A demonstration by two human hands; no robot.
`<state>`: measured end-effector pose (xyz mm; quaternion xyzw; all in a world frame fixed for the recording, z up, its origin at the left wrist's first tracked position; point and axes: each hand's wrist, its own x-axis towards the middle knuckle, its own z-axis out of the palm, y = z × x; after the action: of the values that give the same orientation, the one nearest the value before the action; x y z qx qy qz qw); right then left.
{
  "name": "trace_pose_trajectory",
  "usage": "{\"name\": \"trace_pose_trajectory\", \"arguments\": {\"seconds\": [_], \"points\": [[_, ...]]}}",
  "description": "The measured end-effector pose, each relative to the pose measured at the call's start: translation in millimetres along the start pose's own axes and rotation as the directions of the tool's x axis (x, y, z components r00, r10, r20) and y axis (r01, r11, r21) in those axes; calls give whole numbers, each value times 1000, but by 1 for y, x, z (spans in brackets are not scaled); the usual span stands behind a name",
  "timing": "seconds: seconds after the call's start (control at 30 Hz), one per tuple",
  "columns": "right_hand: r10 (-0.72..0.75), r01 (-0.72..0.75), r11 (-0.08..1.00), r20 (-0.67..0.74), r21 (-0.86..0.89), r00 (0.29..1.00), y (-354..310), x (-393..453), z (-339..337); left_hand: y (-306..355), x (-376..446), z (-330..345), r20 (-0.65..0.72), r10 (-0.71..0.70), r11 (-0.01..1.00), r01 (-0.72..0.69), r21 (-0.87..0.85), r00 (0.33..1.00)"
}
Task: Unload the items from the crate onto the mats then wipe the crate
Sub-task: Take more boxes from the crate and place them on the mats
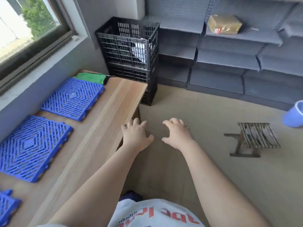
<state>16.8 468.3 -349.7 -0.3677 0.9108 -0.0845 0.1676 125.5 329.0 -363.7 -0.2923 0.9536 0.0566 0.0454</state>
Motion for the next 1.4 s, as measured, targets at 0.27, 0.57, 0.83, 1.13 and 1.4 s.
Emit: {"name": "trace_pose_trajectory", "arguments": {"seconds": [0.27,0.57,0.83,1.13,1.4], "points": [[163,-163,987,-12,-6,987,56,19,-7,54,63,4,54,120,992,-119,-31,991],[218,-221,975,-82,-22,972,90,129,-67,65,207,-19,75,134,981,-122,-151,988],[179,-195,979,-198,-59,964,82,276,-145,56,368,-80,-86,103,966,-121,-228,991],[103,-131,982,-197,-135,975,89,408,-187,49,480,-98,-152,132,971,-159,-181,980],[-33,5,985,-155,-173,987,129,510,-220,75,571,-102,-133,54,992,-69,-109,990]]}}
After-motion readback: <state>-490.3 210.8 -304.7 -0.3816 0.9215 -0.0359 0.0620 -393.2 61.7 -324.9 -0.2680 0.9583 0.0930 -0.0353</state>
